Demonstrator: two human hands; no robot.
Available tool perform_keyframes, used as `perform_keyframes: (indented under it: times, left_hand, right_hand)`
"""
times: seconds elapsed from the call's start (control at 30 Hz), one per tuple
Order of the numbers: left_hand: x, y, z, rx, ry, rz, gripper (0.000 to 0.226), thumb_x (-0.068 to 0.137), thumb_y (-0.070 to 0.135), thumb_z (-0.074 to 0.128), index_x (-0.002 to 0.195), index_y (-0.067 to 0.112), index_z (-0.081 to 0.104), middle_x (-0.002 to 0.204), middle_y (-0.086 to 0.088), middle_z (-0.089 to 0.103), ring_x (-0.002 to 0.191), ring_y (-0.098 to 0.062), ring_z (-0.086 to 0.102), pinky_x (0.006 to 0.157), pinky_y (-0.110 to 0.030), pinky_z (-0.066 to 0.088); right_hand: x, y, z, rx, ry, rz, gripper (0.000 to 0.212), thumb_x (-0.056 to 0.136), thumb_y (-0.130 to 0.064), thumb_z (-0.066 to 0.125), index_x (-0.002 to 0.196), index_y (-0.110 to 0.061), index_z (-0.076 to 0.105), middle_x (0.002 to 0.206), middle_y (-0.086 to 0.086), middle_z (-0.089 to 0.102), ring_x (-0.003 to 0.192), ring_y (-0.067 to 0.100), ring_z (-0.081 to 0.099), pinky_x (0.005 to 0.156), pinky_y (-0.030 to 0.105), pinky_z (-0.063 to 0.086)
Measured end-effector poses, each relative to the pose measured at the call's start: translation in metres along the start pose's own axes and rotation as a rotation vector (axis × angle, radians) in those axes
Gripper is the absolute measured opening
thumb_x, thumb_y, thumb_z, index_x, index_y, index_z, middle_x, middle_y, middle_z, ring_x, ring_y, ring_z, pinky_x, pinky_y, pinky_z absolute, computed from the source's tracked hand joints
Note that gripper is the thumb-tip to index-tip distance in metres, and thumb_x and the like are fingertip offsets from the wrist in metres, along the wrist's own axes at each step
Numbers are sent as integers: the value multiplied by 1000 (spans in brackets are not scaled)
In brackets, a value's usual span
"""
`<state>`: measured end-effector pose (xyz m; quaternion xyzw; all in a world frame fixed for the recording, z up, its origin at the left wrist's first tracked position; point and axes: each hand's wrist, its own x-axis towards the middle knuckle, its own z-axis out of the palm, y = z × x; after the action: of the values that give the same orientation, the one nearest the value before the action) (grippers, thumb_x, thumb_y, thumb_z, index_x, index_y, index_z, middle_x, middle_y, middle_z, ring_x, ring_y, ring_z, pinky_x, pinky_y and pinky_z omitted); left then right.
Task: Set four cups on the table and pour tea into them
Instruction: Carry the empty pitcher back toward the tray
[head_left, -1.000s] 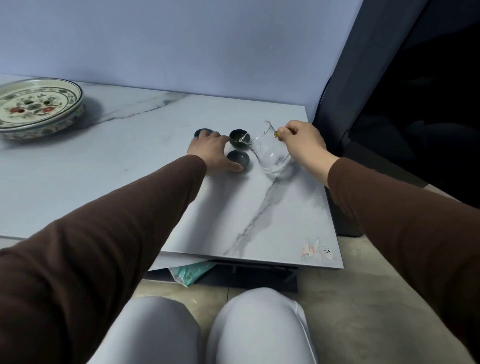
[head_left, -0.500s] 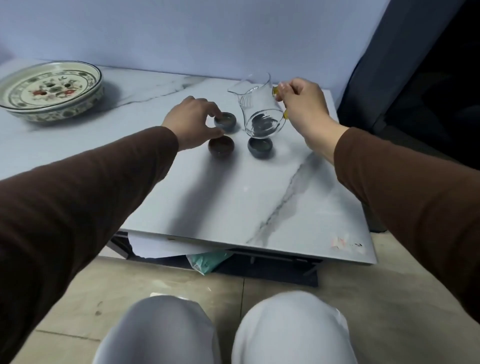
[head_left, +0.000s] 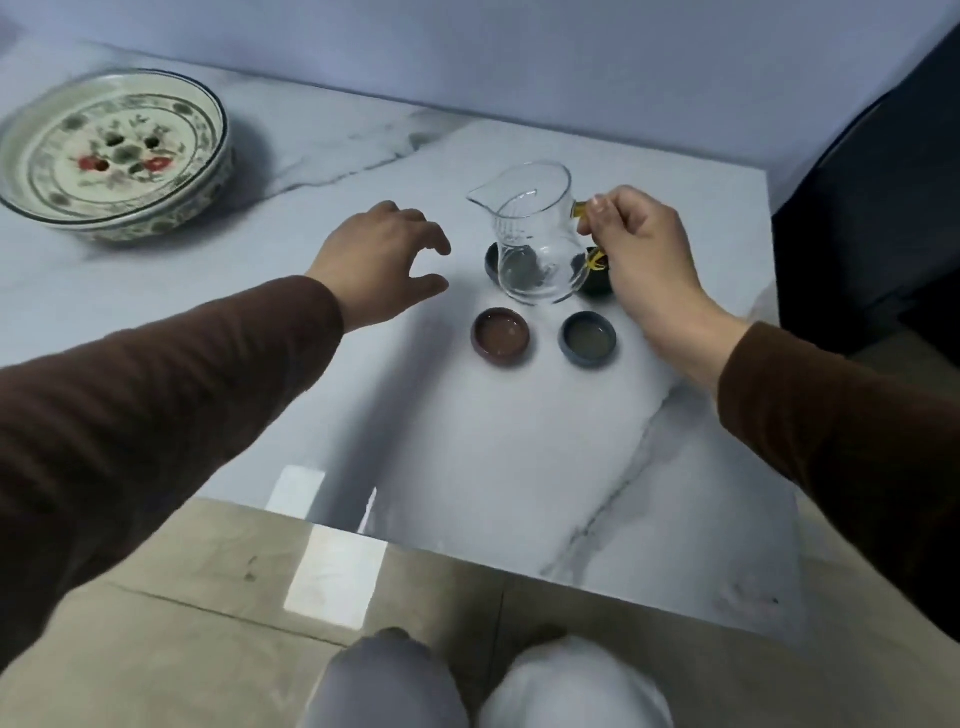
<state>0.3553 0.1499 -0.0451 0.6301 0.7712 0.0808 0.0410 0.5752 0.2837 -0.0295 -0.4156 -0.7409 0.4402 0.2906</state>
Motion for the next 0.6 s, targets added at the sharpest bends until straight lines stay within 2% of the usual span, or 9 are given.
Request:
perform_keyframes:
  times: [0.2, 0.27, 0.33, 0.43, 0.5, 0.6]
  left_hand:
    - [-35, 2, -75, -146, -122, -181, 39, 88, 41, 66, 123, 24, 63, 116, 0, 66, 108, -26, 53, 84, -36, 44]
    - [-52, 2, -106, -180, -140, -238, 38, 88, 40, 66, 123, 23, 64, 116, 0, 66, 108, -25, 53, 82, -34, 43]
    - [-71, -2, -135, -191, -156, -286, 38, 88, 38, 66, 123, 22, 64, 118, -1, 66, 110, -26, 53, 85, -36, 45]
    - [-101, -16, -176, -214, -177, -351, 39, 89, 37, 66, 123, 20, 64, 120, -2, 66, 113, -27, 53, 90, -39, 46]
    - [-118, -32, -197, -217, -176, -375, 39, 88, 37, 66, 123, 21, 64, 120, -2, 66, 114, -27, 53, 90, -38, 45]
    - [-144, -68, -224, -233, -172, -395, 39, 88, 37, 66, 124, 21, 64, 118, -2, 66, 115, -26, 53, 91, -39, 46]
  right_hand:
    - [-23, -73, 0, 2, -59, 158, 30, 101, -28, 48, 86, -4, 61, 76, -8, 61, 70, 9, 51, 68, 30, 40]
    - [-33, -104, 4, 22, -79, 196, 30, 100, -26, 48, 85, -4, 60, 75, -6, 62, 66, 4, 51, 65, 27, 40]
    - [-44, -135, 11, 51, -99, 238, 27, 100, -24, 48, 83, -7, 60, 72, -12, 61, 63, -2, 52, 63, 22, 39]
    - [-60, -180, 32, 48, -137, 298, 26, 100, -25, 48, 81, -12, 60, 77, -15, 63, 69, 1, 55, 66, 27, 41]
    - [-69, -207, 49, 33, -147, 316, 27, 100, -29, 47, 77, -20, 58, 73, -16, 61, 64, -3, 53, 62, 26, 39]
    - [-81, -250, 83, 19, -166, 339, 28, 98, -32, 46, 77, -17, 57, 71, -10, 58, 64, 6, 49, 61, 29, 35]
